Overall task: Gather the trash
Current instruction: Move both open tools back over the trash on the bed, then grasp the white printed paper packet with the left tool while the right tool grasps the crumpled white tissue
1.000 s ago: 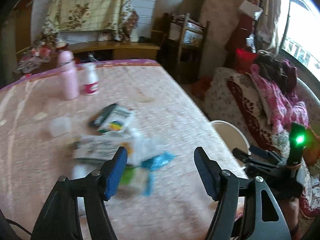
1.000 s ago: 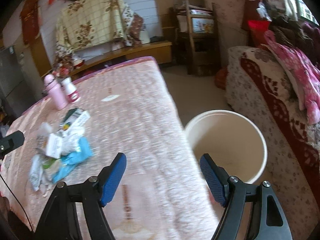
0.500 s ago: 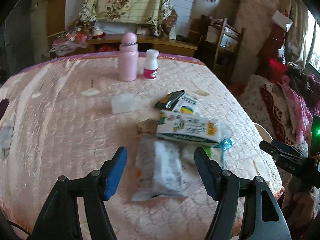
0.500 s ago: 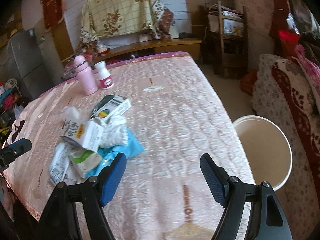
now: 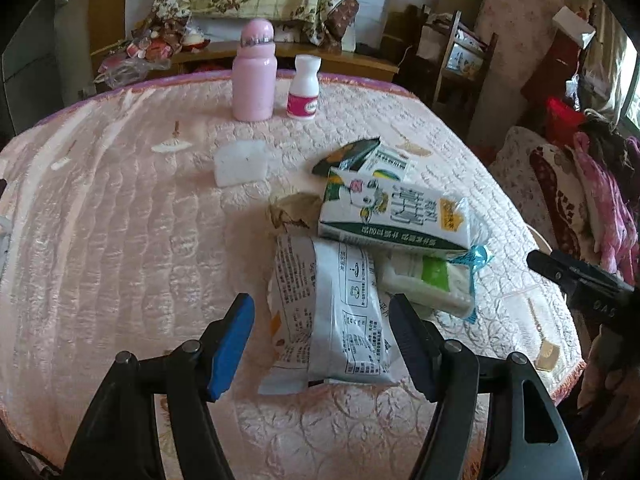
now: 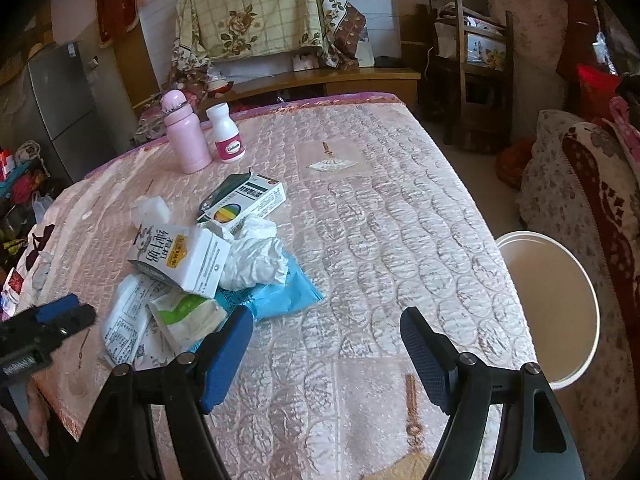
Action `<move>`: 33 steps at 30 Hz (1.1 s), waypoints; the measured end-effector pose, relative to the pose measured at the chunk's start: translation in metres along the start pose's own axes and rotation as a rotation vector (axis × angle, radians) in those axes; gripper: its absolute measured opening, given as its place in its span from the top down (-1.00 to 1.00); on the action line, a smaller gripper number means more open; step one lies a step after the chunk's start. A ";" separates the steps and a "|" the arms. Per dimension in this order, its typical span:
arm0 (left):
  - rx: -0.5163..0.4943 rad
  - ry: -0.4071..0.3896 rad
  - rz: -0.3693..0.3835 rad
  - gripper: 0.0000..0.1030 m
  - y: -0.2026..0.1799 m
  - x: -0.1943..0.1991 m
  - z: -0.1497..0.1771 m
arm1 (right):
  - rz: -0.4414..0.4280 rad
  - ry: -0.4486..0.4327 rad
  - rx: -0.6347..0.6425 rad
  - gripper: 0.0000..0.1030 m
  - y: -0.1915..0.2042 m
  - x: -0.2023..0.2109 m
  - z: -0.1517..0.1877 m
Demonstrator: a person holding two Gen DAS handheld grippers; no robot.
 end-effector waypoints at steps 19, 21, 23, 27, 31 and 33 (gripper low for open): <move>-0.006 0.050 0.061 0.65 0.000 -0.025 -0.001 | -0.124 0.066 0.133 0.67 0.050 -0.074 -0.022; 0.007 0.051 0.075 0.68 0.002 -0.018 -0.002 | -0.134 0.038 0.112 0.67 0.045 -0.062 -0.022; 0.015 0.032 0.081 0.70 0.006 -0.007 -0.003 | -0.140 0.006 0.069 0.69 0.034 -0.045 -0.021; 0.007 -0.001 0.069 0.70 0.012 0.013 -0.001 | -0.133 -0.021 0.026 0.69 0.014 -0.019 -0.012; 0.006 -0.020 0.084 0.70 0.014 0.032 0.006 | -0.112 -0.005 -0.021 0.69 -0.005 0.006 0.005; -0.012 -0.024 0.074 0.71 0.013 0.037 0.010 | -0.117 0.032 -0.039 0.69 -0.014 0.011 0.016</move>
Point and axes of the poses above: each gripper's, at about its wrist camera, not at the fingertips, and x roughly against the way its jaws point, y to its left, z to its underside, the point moved 7 cm from there along -x, roughly the way its jaws point, and after that the axes turned 1 degree about -z, right-handed, at the moved point
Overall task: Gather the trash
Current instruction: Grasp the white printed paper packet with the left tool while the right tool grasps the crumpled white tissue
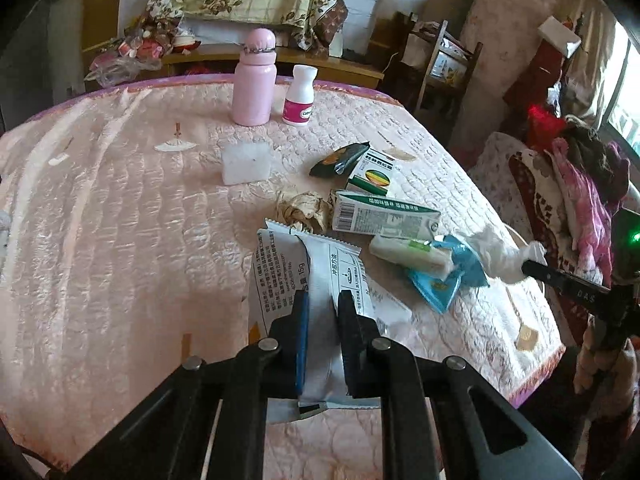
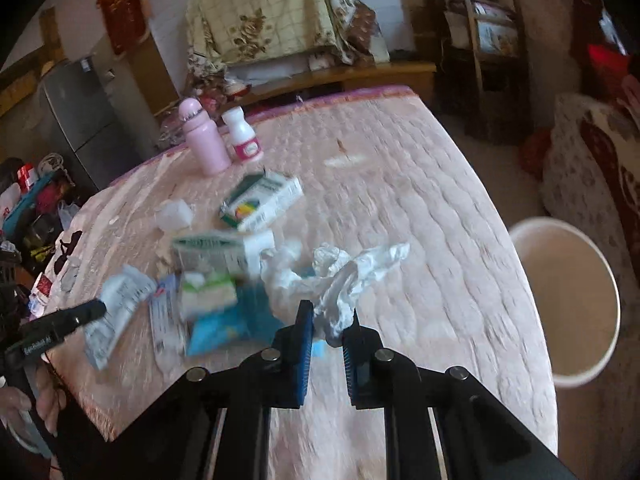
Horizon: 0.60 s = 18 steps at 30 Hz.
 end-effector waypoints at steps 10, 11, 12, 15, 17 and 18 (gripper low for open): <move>0.034 0.091 0.000 0.66 0.013 -0.015 0.037 | -0.017 0.113 0.010 0.20 -0.012 0.000 0.036; 0.040 0.103 0.003 0.49 0.015 -0.016 0.040 | -0.025 0.112 -0.003 -0.50 -0.014 -0.001 0.035; 0.047 0.113 0.001 0.20 0.017 -0.017 0.042 | -0.030 0.103 -0.012 -0.72 -0.015 0.000 0.035; 0.073 0.090 -0.006 -0.16 0.022 -0.017 0.044 | -0.040 0.079 -0.001 -0.71 -0.011 0.003 0.035; 0.073 0.089 -0.017 -0.16 0.024 -0.019 0.043 | -0.017 0.082 0.022 -0.71 -0.008 0.000 0.033; 0.069 0.092 -0.025 -0.16 0.024 -0.021 0.042 | 0.001 0.077 0.040 -0.71 -0.007 -0.001 0.031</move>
Point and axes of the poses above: each gripper's, at about its wrist camera, not at the fingertips, and x roughly against the way its jaws point, y to its left, z to its underside, the point moved 7 cm from there along -x, roughly the way its jaws point, and after that the axes turned 1 degree about -z, right-handed, at the moved point
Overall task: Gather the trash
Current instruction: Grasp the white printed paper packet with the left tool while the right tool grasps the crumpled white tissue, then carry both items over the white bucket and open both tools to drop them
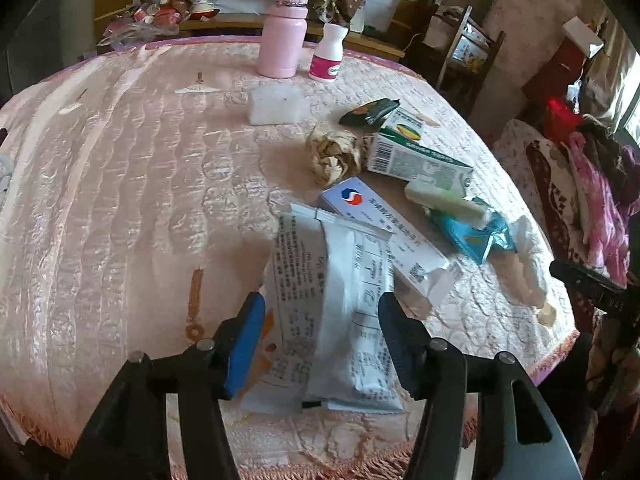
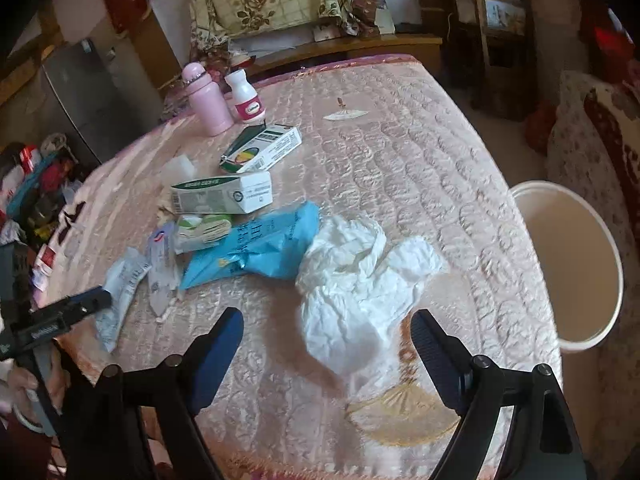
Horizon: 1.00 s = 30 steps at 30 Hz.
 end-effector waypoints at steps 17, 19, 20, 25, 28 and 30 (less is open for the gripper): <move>-0.100 -0.049 0.067 0.71 -0.032 0.028 -0.010 | 0.048 -0.032 -0.017 0.54 -0.014 -0.008 -0.002; -0.124 -0.076 0.070 0.71 -0.040 0.039 -0.013 | 0.031 -0.062 -0.026 0.54 -0.014 0.007 -0.005; -0.127 -0.081 0.071 0.71 -0.043 0.041 -0.014 | 0.029 -0.071 -0.028 0.54 -0.014 0.012 -0.006; -0.130 -0.100 0.121 0.71 -0.059 0.054 -0.016 | 0.009 -0.110 -0.024 0.53 -0.005 0.034 -0.007; -0.157 -0.121 0.162 0.71 -0.077 0.064 -0.020 | 0.008 -0.117 -0.018 0.53 0.001 0.041 -0.004; -0.184 -0.139 0.182 0.71 -0.091 0.068 -0.023 | 0.012 -0.122 -0.021 0.53 0.004 0.045 -0.002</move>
Point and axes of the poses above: each gripper's, at about its wrist camera, not at the fingertips, and x roughly against the way its jaws point, y to its left, z to its underside, the point moved 7 cm from there along -x, roughly the way its jaws point, and after that the axes turned 1 degree about -z, right-handed, at the moved point
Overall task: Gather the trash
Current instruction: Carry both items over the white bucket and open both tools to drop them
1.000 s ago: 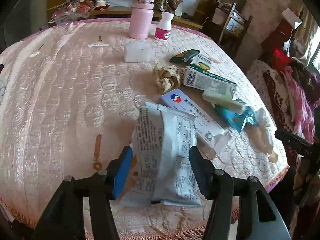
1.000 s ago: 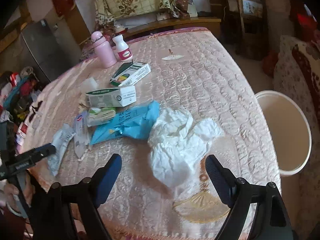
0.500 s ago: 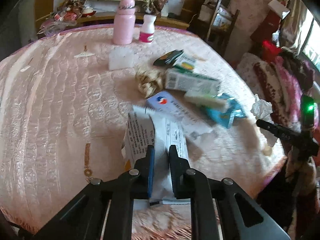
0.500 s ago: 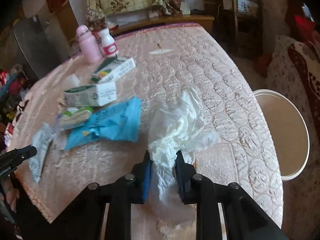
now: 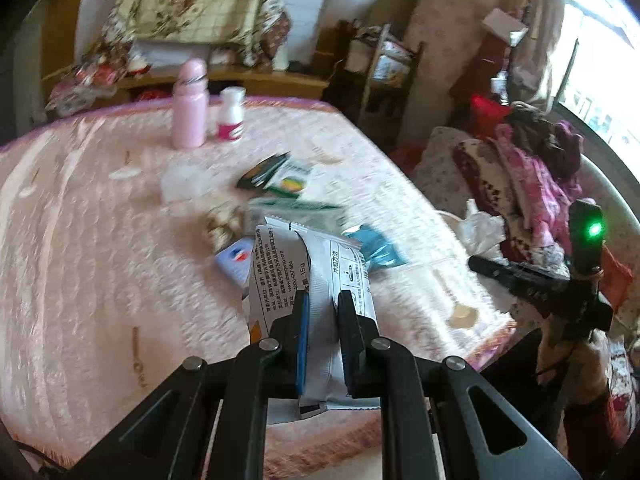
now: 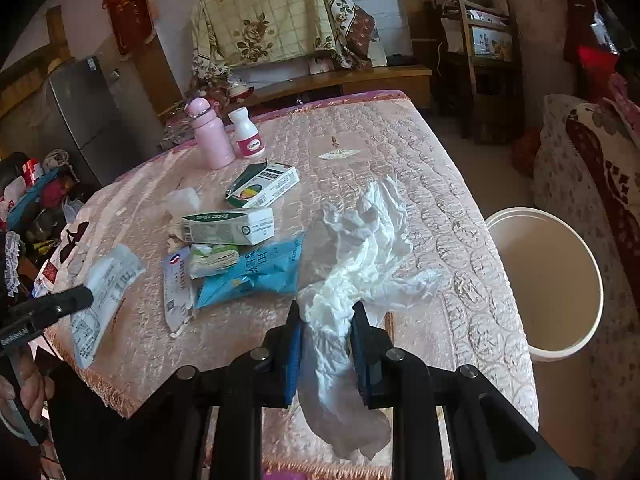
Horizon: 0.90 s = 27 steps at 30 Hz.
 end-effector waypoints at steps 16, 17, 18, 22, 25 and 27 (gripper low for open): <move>-0.179 0.004 0.211 0.71 -0.099 -0.029 -0.026 | 0.164 -0.087 -0.094 0.53 -0.020 0.066 0.006; -0.188 0.001 0.211 0.71 -0.100 -0.029 -0.027 | 0.174 -0.093 -0.102 0.53 -0.021 0.070 0.006; -0.193 -0.003 0.209 0.71 -0.100 -0.028 -0.027 | 0.178 -0.097 -0.111 0.53 -0.022 0.073 0.007; -0.197 -0.022 0.206 0.71 -0.101 -0.025 -0.031 | 0.202 -0.095 -0.119 0.53 -0.021 0.080 0.010; -0.205 -0.038 0.199 0.71 -0.101 -0.019 -0.032 | 0.219 -0.098 -0.112 0.53 -0.019 0.087 0.011; -0.209 -0.057 0.197 0.71 -0.100 -0.012 -0.032 | 0.229 -0.102 -0.113 0.53 -0.019 0.092 0.012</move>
Point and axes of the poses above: each gripper's, at about its wrist camera, not at the fingertips, and x roughly against the way its jaws point, y to its left, z to its underside, the point moved 7 cm from there along -x, roughly the way its jaws point, and after that the axes turned 1 degree about -z, right-handed, at the moved point
